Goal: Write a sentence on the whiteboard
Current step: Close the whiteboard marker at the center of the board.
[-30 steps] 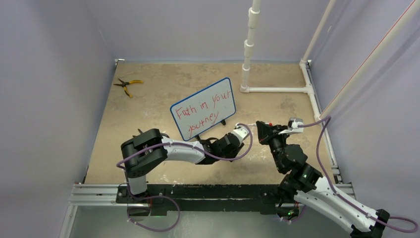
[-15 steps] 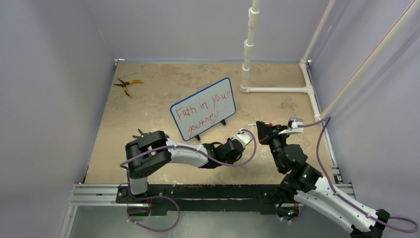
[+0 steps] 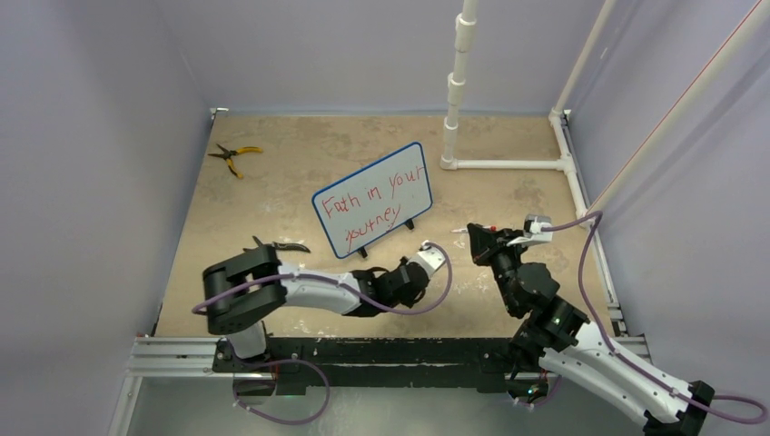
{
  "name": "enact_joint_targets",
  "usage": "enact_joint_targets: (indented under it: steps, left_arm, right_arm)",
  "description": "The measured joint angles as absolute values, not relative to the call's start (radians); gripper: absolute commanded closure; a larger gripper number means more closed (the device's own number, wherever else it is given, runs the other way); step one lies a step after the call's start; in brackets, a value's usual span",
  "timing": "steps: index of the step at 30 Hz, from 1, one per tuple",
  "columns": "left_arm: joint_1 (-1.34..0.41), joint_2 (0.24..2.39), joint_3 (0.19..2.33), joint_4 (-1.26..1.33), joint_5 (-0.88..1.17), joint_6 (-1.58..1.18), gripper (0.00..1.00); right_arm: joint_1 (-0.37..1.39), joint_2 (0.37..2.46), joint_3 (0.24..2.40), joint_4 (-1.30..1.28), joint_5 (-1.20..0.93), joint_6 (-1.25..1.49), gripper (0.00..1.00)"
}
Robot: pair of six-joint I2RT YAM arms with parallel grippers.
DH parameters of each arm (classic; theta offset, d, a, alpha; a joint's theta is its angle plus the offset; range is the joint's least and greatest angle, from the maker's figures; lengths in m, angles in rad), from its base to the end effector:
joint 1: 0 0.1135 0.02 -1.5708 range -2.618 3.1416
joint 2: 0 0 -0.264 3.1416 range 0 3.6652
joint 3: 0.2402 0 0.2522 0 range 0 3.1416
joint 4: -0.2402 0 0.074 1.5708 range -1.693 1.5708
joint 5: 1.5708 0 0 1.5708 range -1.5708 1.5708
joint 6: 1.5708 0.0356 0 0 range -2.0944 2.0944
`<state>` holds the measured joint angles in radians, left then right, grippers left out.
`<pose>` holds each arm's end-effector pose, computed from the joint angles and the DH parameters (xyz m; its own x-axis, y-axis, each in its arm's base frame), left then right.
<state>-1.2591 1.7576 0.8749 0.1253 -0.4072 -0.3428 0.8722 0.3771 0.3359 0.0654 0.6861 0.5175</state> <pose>0.1203 -0.3274 0.1485 -0.4625 0.4292 -0.7758 0.6692 0.7430 0.0120 0.0966 0.0799 0.2630 -0.0781 0.5022 -0.8612 -0.1686 0.8448 0.5079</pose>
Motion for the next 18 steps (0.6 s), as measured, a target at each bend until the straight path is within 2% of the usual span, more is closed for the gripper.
enact_joint_targets:
  steps: [7, 13, 18]
  left_arm:
    - [-1.253, 1.451, 0.719, 0.133, -0.369, -0.264, 1.00]
    - [-1.063, 1.158, 0.705, 0.081, -0.101, -0.183, 1.00]
    - [-0.952, 1.015, 0.723, 0.002, 0.117, -0.110, 1.00]
  right_arm:
    - [0.872, 0.389, 0.341, 0.036, 0.628, 0.535, 1.00]
    - [0.872, 0.383, 0.395, -0.019, 0.539, 0.557, 1.00]
    - [0.872, 0.346, 0.415, -0.012, 0.417, 0.584, 1.00]
